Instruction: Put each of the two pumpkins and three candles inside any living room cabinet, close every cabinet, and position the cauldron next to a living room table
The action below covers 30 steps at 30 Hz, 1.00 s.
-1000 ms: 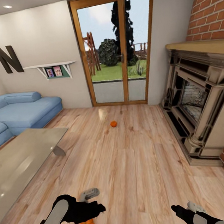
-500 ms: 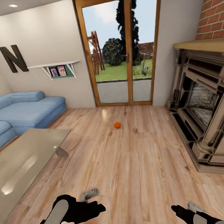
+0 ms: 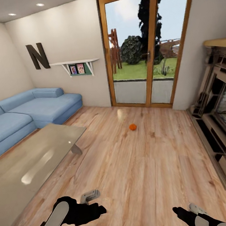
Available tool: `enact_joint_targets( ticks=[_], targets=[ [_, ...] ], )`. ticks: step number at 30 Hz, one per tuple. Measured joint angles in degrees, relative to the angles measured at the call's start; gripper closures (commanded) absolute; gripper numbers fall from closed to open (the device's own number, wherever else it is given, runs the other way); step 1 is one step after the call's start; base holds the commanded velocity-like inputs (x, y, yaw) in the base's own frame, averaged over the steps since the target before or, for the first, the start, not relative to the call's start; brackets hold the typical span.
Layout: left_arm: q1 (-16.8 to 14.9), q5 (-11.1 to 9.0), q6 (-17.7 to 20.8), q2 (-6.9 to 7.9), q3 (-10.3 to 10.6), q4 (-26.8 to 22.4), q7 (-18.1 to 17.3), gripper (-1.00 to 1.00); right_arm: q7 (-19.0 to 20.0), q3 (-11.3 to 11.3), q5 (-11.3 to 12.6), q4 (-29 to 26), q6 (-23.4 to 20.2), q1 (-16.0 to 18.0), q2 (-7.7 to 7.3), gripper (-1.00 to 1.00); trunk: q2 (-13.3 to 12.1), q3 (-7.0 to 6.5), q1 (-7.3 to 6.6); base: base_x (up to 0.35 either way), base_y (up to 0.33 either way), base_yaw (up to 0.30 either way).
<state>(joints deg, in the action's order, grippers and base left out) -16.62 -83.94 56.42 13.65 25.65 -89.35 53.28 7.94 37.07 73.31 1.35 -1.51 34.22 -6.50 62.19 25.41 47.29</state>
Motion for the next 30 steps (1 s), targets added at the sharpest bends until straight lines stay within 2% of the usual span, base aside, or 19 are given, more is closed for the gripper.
enact_joint_targets(
  ticks=[9, 15, 30],
  targets=[
    [-0.01, 0.0, -0.01, 0.0, 0.01, 0.01, -0.02, -1.0, 0.04, 0.0, 0.0, 0.0, 0.0, 0.0, 0.0, -1.0, 0.0, 0.0, 0.01, 0.14, -0.026, 0.239],
    [-0.02, -0.02, -0.01, -0.03, 0.06, 0.0, -0.1, -1.0, 0.06, 0.0, 0.0, 0.0, 0.0, -0.01, -0.01, -1.0, 0.0, 0.0, 0.01, 0.094, -0.04, 0.028],
    [-0.02, 0.0, 0.0, -0.02, 0.13, -0.03, -0.09, -1.0, 0.09, 0.0, 0.0, 0.0, 0.0, -0.01, -0.01, -1.0, 0.0, 0.0, 0.0, 0.045, -0.139, 0.001]
  ],
)
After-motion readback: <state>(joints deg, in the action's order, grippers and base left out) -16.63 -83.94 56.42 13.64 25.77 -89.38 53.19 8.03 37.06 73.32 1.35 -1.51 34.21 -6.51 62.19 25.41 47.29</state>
